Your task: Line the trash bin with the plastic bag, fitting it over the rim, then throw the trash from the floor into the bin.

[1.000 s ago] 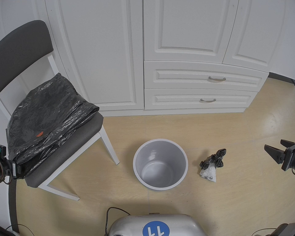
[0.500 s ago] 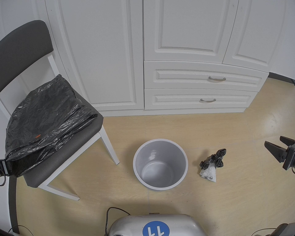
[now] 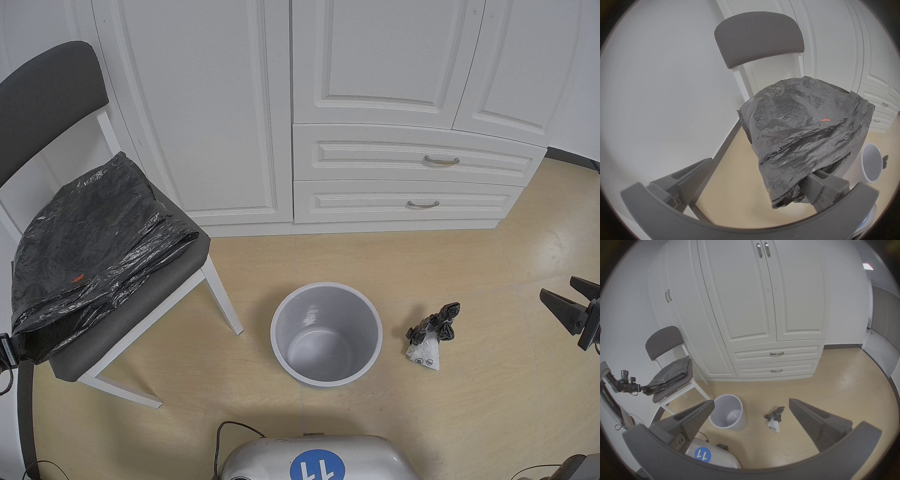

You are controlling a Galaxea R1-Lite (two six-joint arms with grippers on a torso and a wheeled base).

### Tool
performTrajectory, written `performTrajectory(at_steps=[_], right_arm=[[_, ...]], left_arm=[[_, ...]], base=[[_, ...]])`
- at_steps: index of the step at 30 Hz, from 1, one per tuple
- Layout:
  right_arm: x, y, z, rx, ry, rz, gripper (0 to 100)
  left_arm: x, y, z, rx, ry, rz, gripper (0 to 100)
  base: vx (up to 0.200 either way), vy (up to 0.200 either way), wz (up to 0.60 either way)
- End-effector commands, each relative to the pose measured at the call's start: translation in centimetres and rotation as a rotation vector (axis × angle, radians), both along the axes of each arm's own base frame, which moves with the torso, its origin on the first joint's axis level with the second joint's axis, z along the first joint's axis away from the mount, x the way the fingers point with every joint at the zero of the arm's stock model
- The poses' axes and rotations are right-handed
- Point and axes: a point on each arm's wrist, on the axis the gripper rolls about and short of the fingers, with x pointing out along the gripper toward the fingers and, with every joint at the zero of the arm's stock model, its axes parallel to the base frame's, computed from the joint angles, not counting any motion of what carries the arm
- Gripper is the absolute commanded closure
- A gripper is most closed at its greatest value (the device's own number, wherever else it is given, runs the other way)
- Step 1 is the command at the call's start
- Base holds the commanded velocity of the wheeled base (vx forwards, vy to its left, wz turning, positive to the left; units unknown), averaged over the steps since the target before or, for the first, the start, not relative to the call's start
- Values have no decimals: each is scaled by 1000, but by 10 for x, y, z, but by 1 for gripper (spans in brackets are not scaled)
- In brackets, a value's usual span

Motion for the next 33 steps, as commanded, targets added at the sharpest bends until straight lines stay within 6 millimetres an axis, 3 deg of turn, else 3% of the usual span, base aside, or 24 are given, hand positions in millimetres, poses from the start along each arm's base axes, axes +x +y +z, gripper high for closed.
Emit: performTrajectory(at_steps=[1,12,21,33], right_arm=[[-3,0,0,3,-9,10,0],[-4,0,2,5,-18,10,0],[-8,-1,5,11,-42,9,0],[-11,-2,8,16,-60,10,0]], left_arm=[[-4,-4,1,12,-11,-3,0],[2,1,-10,-35,39,-7,0],[8,6,-31,-116,118,-38,0],[14,12,-37,-78,69,-35,0]], base=[[0,0,0],[0,0,0],[0,0,0],[0,0,0]])
